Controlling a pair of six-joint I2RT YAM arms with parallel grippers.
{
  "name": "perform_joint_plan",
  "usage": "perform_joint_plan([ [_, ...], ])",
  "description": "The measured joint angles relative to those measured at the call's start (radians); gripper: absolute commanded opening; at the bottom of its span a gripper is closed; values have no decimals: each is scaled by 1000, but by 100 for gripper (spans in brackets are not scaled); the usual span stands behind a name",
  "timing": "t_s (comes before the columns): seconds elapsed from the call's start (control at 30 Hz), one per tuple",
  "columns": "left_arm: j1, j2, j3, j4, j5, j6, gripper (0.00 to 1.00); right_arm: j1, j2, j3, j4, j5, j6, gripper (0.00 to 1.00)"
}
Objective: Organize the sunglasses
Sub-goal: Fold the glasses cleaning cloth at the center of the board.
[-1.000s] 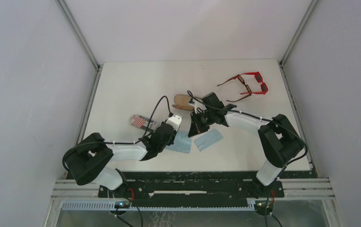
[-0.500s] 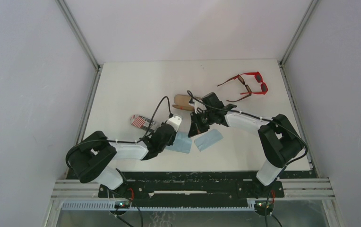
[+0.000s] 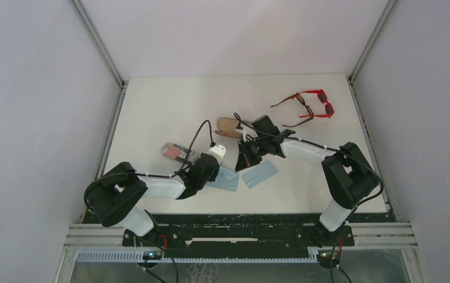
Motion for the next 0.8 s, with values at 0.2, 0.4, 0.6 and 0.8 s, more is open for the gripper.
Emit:
perform_joint_plan([
  [0.2, 0, 0, 0, 0, 2, 0, 0, 0, 0, 0, -5, 30, 0, 4],
  [0.4, 0, -9, 0, -9, 26, -4, 0, 28, -2, 0, -10, 134, 0, 21],
  [0.6, 0, -33, 17, -109, 75, -35, 0, 46, -108, -87, 71, 248, 23, 38],
  [0.8, 4, -33, 116, -266, 134, -72, 0, 47, -327, -302, 290, 401, 84, 45],
])
